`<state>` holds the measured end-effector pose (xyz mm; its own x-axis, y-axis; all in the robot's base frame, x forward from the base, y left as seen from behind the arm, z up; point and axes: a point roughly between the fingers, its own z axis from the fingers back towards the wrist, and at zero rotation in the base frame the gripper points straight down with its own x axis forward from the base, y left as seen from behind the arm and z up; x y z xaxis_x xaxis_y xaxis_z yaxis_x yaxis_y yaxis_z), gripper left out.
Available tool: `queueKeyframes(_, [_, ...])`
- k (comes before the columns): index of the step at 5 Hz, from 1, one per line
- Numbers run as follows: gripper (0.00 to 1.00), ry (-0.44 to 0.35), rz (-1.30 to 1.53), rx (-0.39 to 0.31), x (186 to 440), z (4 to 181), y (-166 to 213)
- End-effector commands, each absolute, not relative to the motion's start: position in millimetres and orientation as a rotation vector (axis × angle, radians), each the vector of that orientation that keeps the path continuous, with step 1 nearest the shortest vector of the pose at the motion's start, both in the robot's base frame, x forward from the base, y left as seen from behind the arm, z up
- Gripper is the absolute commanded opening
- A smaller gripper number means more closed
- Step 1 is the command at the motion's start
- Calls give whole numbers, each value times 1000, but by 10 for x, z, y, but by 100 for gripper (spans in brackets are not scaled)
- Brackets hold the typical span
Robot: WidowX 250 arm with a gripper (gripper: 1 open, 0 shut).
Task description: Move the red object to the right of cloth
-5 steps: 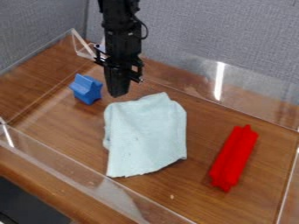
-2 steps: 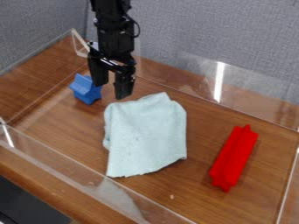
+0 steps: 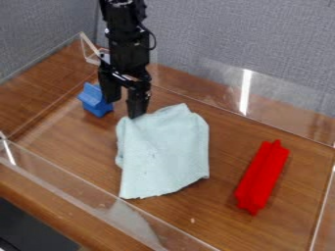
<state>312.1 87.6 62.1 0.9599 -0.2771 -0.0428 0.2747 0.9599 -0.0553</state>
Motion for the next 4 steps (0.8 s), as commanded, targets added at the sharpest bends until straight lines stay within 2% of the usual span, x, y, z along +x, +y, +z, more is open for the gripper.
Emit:
queueKeyframes(1, [100,23,-301,-30,3151,688,845])
queueKeyframes(3, [100,21,-323,-24,3162,624,807])
queueKeyframes(4, [0,22,-331,-21,3174,580,798])
